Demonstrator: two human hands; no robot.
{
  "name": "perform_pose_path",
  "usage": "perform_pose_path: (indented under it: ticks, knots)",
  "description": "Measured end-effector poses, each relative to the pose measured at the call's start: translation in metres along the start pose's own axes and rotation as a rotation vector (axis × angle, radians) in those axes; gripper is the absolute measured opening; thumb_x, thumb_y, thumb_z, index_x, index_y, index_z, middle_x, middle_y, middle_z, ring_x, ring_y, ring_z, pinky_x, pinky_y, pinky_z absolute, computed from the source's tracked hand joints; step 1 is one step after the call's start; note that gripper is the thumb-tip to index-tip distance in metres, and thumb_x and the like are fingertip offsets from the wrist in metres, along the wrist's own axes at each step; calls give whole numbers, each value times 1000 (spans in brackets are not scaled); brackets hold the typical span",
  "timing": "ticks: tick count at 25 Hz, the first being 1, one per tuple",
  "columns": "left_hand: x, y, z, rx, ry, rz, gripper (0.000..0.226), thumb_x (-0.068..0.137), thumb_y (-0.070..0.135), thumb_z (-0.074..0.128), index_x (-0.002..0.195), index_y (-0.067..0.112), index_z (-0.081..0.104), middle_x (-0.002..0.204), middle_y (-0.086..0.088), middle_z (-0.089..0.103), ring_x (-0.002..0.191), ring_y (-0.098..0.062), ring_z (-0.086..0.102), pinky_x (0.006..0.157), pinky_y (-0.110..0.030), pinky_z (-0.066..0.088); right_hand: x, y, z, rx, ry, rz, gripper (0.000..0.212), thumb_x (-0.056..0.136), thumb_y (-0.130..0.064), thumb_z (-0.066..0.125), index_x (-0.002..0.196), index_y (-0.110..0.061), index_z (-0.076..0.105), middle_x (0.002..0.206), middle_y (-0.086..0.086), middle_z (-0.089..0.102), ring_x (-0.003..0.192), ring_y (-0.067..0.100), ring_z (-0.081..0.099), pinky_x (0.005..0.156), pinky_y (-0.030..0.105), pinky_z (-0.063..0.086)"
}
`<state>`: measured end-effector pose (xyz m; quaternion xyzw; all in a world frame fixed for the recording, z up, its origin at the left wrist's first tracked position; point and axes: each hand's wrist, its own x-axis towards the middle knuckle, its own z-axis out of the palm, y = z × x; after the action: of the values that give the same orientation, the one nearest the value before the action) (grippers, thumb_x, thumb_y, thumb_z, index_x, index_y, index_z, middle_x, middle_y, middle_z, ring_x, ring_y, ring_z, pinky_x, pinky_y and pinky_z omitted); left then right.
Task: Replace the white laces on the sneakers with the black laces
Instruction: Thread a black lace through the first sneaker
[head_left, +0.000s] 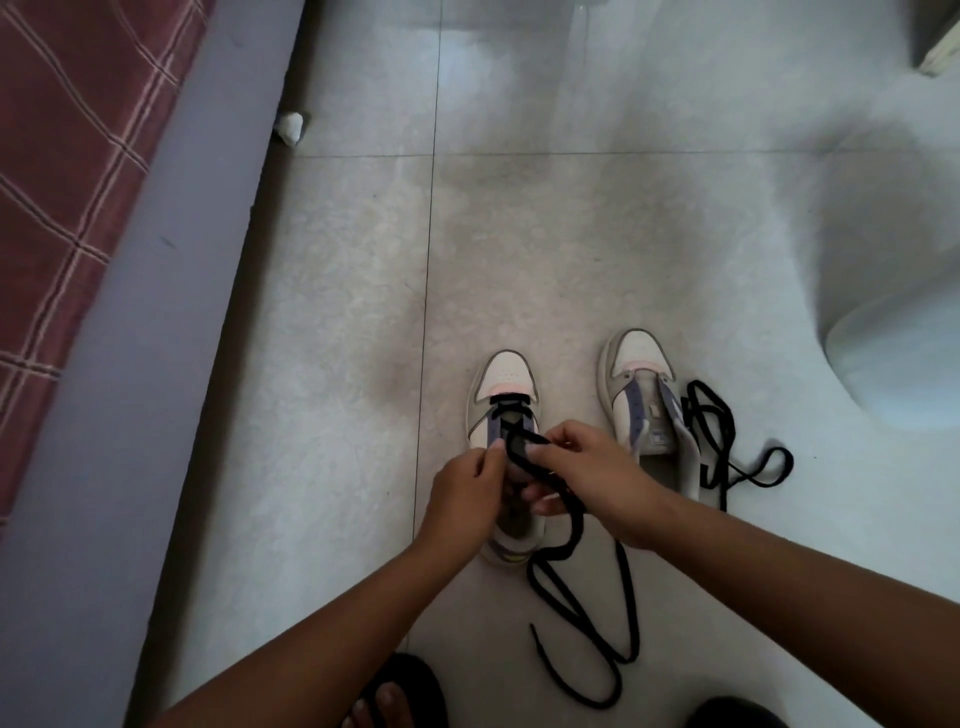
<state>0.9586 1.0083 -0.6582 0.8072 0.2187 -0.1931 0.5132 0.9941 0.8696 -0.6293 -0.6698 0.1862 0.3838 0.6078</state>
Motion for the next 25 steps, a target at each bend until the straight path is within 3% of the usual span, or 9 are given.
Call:
perform_pose_path:
  ticks: [2,5,8,10,13,18,20,25]
  knots:
    - [-4,12,-1,-137,-92,-139,43,99,37,40,76,13,67,78,-12,69,73,-24,66,68,-33,51,-9,-1,3,-59,-112,-35,7,90,-14,61,86,-9,59,78,12,69,67,20,66,64,30,55]
    - [-4,17,-8,-196,-167,-262,30,96,28,49,88,7,69,90,-19,70,83,-31,68,80,-42,56,-21,4,6,-316,-180,-121,16,89,-18,62,76,-8,65,66,5,65,61,9,58,62,22,47]
    - [-6,14,-17,-445,-223,-400,28,96,20,48,96,-2,64,88,-18,69,76,-27,67,71,-35,56,-30,6,2,-452,-142,-185,23,91,-26,59,78,-13,72,83,15,66,69,11,54,70,25,43]
    - [-10,15,-21,-553,-278,-451,33,96,26,45,92,-1,64,80,-14,68,71,-24,66,68,-33,55,-35,6,-2,-600,-126,-240,23,92,-29,56,82,-18,74,92,4,58,76,7,52,76,21,41]
    - [-16,16,-21,-474,-379,-408,41,94,36,52,100,-1,69,86,-15,70,75,-22,68,72,-35,57,-42,10,-3,-854,-126,-397,22,93,-28,55,85,-13,69,91,-3,44,78,-1,43,73,16,33]
    - [-24,17,-16,-575,-425,-441,24,94,20,53,96,-1,66,74,-11,66,65,-18,64,68,-31,57,-50,8,0,-659,-119,-311,22,91,-29,57,74,-24,69,80,-10,49,69,-8,50,67,8,38]
    - [-26,16,-17,-589,-383,-451,24,96,18,50,93,0,65,73,-11,67,67,-20,66,68,-32,58,-53,6,-5,-509,-69,-240,28,93,-28,55,71,-20,72,74,-9,57,64,-5,53,65,15,45]
    - [-36,26,-29,-554,-283,-280,31,100,21,43,86,3,64,74,-11,67,70,-24,66,69,-33,55,-57,2,-14,-129,64,-56,23,95,-29,49,100,-13,64,67,-2,59,58,7,50,58,25,44]
